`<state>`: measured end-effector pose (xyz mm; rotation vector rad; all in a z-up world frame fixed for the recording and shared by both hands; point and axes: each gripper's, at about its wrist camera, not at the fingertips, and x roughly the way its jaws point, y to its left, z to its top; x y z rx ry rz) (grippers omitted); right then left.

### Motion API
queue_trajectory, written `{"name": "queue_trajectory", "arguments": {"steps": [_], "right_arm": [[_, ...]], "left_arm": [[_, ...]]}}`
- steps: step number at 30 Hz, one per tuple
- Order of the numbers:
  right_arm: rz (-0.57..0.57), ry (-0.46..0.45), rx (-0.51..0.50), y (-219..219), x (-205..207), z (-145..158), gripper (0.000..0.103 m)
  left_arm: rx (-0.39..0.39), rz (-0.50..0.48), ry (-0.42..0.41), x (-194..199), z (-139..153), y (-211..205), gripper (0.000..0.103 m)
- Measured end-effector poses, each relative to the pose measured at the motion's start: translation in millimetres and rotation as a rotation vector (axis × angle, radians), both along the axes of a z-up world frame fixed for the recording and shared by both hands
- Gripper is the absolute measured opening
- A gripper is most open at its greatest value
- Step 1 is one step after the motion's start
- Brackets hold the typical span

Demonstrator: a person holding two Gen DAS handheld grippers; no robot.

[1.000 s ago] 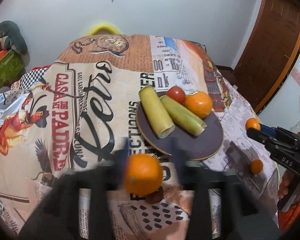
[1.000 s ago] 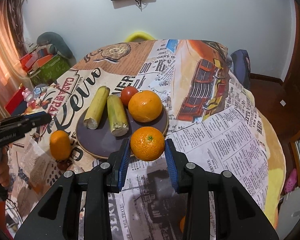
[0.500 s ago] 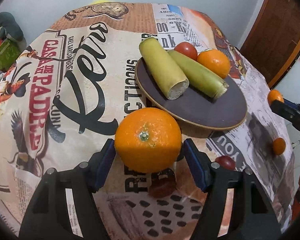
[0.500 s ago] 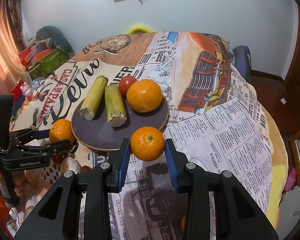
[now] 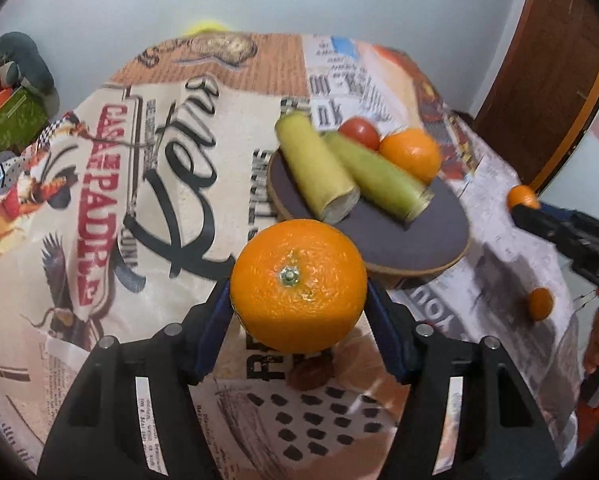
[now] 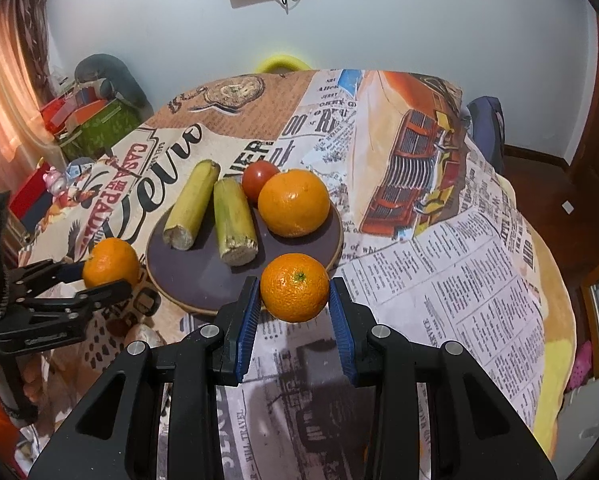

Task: Organize fruits
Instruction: 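Place the orange on the plate with the left tool while the right tool places the mandarin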

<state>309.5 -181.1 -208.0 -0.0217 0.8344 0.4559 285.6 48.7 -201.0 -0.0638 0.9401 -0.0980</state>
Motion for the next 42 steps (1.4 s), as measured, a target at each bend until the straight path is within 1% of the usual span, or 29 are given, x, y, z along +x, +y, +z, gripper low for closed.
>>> {"name": "queue_trajectory", "arguments": {"steps": [5,9,13,18,25,28,31,33,34,35,36,37,38,42], "right_arm": [[-0.003,-0.016,0.008,1,9,5,0.032],[-0.002,-0.02,0.011,3,19,5,0.032],[0.011,-0.013,0.001,8,28,0,0.032],[0.041,0.012,-0.014,19,40,-14,0.032],[0.066,0.061,-0.035,27,50,-36,0.032],[0.062,0.072,-0.031,25,50,-41,0.032],[0.06,0.08,-0.014,23,51,-41,0.032],[0.062,0.082,-0.02,24,51,-40,0.033],[0.062,0.081,-0.026,24,50,-39,0.038],[0.06,0.078,-0.031,25,50,-38,0.044],[0.053,0.071,-0.035,24,48,-37,0.053],[0.043,0.058,-0.034,23,46,-34,0.055],[0.038,0.048,-0.032,21,44,-31,0.055],[0.022,0.032,-0.014,14,34,-19,0.055]], "left_arm": [[-0.013,-0.026,-0.053,0,21,-13,0.065],[-0.017,-0.045,-0.064,8,25,-26,0.065],[-0.019,-0.051,-0.052,16,18,-35,0.065],[-0.026,-0.061,-0.021,29,5,-45,0.065],[0.014,-0.076,-0.015,35,-3,-56,0.065],[0.014,-0.074,-0.005,38,-6,-56,0.065],[0.005,-0.067,0.005,40,-9,-54,0.066],[0.0,-0.067,0.012,40,-10,-55,0.066],[-0.002,-0.068,0.012,39,-9,-55,0.067],[-0.001,-0.072,0.011,37,-8,-56,0.07],[0.006,-0.069,0.005,35,-6,-57,0.072],[0.014,-0.062,-0.003,33,-3,-57,0.076],[0.02,-0.057,-0.017,30,1,-57,0.078],[0.014,-0.051,-0.04,19,15,-55,0.078]]}}
